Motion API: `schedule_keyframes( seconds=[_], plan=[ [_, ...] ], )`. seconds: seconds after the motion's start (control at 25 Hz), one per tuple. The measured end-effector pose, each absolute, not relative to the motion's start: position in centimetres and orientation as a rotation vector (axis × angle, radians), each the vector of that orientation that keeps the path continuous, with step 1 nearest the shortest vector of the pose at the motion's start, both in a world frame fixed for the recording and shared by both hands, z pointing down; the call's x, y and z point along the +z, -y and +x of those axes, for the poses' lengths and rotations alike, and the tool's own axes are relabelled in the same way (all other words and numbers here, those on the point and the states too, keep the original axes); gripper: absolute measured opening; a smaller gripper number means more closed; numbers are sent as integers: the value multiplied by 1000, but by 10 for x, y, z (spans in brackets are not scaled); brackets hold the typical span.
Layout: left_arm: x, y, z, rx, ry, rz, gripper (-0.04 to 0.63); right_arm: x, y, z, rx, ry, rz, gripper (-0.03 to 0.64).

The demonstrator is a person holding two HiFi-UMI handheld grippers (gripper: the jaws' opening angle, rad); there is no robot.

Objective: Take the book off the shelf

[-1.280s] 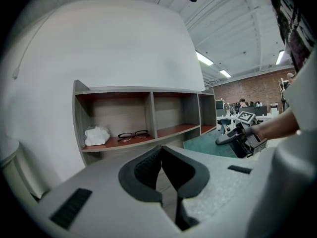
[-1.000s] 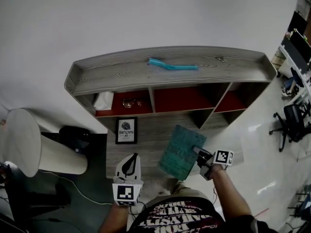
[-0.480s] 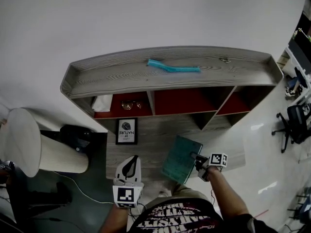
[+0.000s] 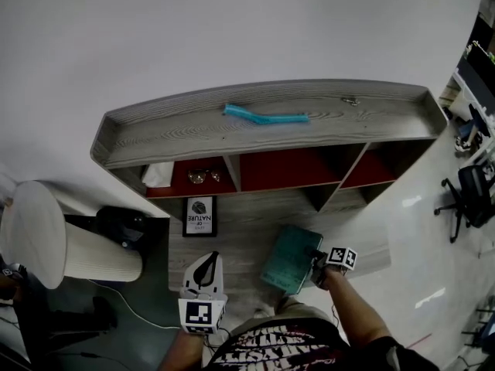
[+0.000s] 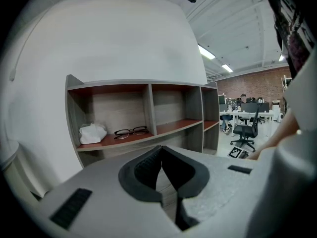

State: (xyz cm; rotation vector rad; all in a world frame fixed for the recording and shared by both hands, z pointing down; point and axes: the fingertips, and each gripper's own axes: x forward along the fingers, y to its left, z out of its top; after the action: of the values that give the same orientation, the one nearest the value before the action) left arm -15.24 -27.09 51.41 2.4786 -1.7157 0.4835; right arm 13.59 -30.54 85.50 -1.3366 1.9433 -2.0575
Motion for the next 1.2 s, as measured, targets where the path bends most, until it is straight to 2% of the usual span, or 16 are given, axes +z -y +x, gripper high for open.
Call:
schedule_keyframes(
  seconds=[0.08, 0.16, 0.32, 0.44, 0.48, 0.52, 0.6, 0.64, 0.96, 1.2],
  plan=[
    [512, 270, -150, 476, 1713, 2482, 7, 863, 304, 143, -2032, -2017, -1476, 239],
    [510, 269, -151, 468, 1715, 2485, 7, 865, 301, 150, -1991, -2102, -1586, 322],
    [508, 263, -155, 443, 1721, 2491, 6, 853, 294, 162, -1881, -2240, -1720, 375],
    [505, 256, -156, 410, 1710, 2486, 6, 828, 287, 160, -1755, -2434, -1719, 373],
    [503, 253, -156, 399, 1703, 2488, 6, 814, 284, 157, -1700, -2498, -1709, 351],
    [500, 250, -156, 380, 1693, 2492, 6, 797, 280, 153, -1637, -2554, -1691, 272],
    [493, 244, -156, 318, 1667, 2504, 6, 755, 274, 143, -1467, -2659, -1641, 64],
    [489, 242, -156, 283, 1654, 2510, 6, 732, 272, 139, -1361, -2710, -1615, 4],
    [460, 222, -174, 203, 1735, 2521, 7, 569, 257, 123, -608, -2829, -1643, 3],
    [427, 204, -179, 148, 1737, 2550, 6, 480, 224, 118, -329, -2819, -1577, 2]
  ],
)
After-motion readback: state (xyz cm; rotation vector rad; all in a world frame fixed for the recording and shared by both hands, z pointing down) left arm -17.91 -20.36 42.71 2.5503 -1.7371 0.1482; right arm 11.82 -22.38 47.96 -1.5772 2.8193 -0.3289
